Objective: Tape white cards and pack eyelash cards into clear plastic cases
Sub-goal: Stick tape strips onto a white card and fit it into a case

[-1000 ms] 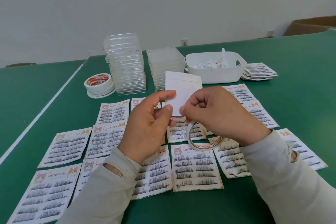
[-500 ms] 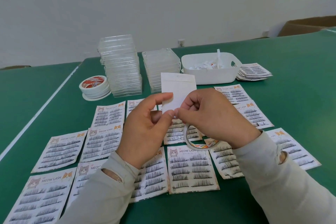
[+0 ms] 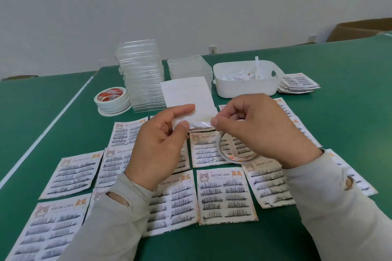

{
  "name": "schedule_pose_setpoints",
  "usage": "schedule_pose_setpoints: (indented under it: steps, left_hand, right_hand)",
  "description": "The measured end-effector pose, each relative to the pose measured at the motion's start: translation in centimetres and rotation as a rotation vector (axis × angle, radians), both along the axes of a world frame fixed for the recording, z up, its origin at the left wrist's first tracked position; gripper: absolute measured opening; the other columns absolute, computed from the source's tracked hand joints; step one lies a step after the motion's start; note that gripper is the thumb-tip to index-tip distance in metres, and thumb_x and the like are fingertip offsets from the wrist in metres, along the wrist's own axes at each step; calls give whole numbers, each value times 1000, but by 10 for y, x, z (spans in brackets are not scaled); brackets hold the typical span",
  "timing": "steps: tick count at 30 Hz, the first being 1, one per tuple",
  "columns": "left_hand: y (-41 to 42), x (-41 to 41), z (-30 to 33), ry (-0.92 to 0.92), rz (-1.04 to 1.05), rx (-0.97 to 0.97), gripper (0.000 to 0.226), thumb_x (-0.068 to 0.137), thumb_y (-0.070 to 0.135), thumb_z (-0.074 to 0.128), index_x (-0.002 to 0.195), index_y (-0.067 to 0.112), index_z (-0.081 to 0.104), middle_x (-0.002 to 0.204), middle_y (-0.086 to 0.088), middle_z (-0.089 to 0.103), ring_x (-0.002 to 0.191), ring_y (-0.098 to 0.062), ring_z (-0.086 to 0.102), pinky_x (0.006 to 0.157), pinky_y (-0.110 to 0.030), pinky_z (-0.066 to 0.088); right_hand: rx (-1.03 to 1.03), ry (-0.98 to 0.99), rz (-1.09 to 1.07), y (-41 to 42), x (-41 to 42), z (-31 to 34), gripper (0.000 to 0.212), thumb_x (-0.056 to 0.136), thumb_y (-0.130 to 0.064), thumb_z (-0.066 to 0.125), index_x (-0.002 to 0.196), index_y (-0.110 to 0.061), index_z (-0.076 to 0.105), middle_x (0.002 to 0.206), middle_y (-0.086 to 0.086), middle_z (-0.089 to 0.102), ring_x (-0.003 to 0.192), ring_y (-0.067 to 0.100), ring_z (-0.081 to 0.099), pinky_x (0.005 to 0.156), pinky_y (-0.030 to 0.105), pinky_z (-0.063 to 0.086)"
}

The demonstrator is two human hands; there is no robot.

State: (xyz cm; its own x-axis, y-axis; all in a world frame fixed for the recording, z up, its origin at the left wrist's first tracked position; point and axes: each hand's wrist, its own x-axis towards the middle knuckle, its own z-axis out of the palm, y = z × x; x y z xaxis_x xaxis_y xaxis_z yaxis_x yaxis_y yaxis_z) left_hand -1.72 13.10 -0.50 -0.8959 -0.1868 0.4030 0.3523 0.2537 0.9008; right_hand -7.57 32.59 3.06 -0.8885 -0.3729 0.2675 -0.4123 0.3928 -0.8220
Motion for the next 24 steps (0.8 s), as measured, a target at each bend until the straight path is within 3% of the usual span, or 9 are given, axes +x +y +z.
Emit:
schedule_pose_setpoints:
  steps: [4,6,8,11,15,21,24]
  left_hand:
    - [-2,0,0,30,1,30,39,98,4,61,109,39,74,88,3,76,69,-26,62,70,-27,56]
    - [-2,-1,-1,32,11,18,36,96,12,63,112,43,73,94,-14,72,69,-41,60,72,-44,58]
    - [-3,-2,-2,25,24,14,32,93,19,63,113,42,73,96,-18,70,76,-41,65,79,-53,57]
    - [0,-1,-2,11,-14,78,31,93,15,61,113,34,74,106,0,77,93,-19,74,85,-39,62]
    - [1,-2,-4,-9,-48,131,34,99,1,58,114,27,74,110,-4,76,96,-21,74,84,-36,62]
    - [3,-1,-4,-29,-54,147,36,100,-1,57,116,25,75,110,-7,75,93,-25,75,84,-37,62]
    - [3,0,-4,-24,-68,140,36,99,0,58,116,26,75,110,-7,75,92,-24,76,84,-37,62]
  right_hand:
    - [92,18,-12,-1,2,0,21,81,-47,78,78,-27,76,73,-9,72,63,-1,62,59,16,46]
    - [149,42,-36,-3,2,-1,24,81,-52,75,76,-29,75,76,-15,71,72,-3,62,62,18,43]
    - [153,52,-51,-3,2,-1,26,81,-53,76,71,-29,72,77,-18,70,72,-5,61,61,15,40]
    - [141,70,-67,-2,2,0,28,79,-52,77,68,-28,69,81,-22,68,65,-8,57,55,11,38]
    - [163,84,-119,-3,2,-1,31,79,-55,76,67,-28,67,75,-19,68,57,-6,56,56,24,38]
    - [176,58,-152,-3,-3,-3,33,80,-57,75,69,-26,67,70,-11,70,52,-1,56,58,29,50]
    - [184,56,-170,-4,-5,-5,34,79,-57,75,68,-26,67,66,-12,68,55,0,57,58,28,47]
